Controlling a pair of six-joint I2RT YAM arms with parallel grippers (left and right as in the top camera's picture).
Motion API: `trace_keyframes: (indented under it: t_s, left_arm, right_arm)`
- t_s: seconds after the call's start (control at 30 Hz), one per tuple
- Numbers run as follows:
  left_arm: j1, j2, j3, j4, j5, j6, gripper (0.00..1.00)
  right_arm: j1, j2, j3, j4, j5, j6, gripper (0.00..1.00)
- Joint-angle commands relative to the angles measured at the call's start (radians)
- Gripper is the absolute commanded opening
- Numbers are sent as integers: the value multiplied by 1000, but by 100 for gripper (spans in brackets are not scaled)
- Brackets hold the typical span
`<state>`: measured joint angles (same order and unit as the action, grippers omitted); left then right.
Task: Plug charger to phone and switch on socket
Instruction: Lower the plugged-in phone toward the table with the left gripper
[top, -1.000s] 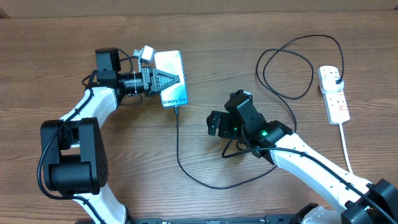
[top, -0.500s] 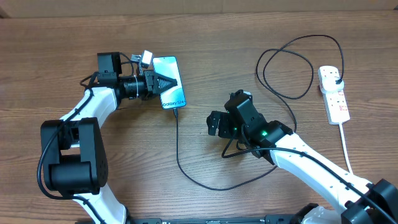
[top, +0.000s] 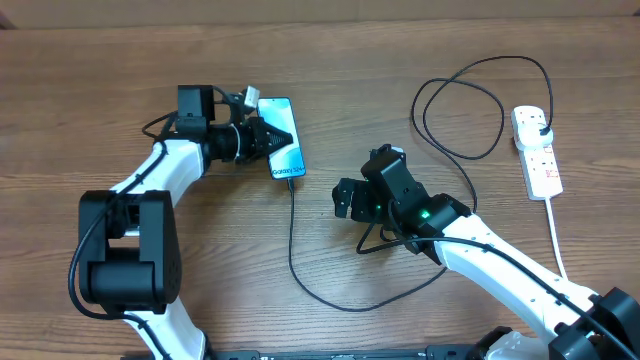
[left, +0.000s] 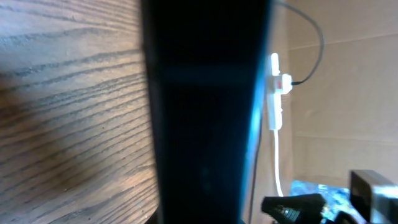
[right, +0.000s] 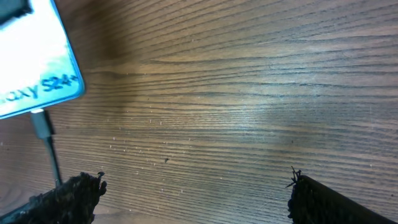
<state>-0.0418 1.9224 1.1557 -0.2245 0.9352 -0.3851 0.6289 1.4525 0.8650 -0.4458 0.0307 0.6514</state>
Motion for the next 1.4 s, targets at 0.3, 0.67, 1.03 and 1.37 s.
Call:
trace_keyframes:
  t_s: [0.3,0.67,1.03,1.37]
  left_arm:
    - [-64,-13,-2,-11,-129,-5,4]
    - [-68,-13,-2,-49,-208,-5,4]
    - [-76,-13,-2,-63,-237,-23,4]
    - [-157,-13,-2,-122,-364,-23,4]
  right_arm:
    - [-2,-15,21,2,13,3,100]
    - [-2,-15,21,3,12,3,100]
    - [-2,-15,21,3,13,3,100]
    - [-2,-15,21,3,13,3,100]
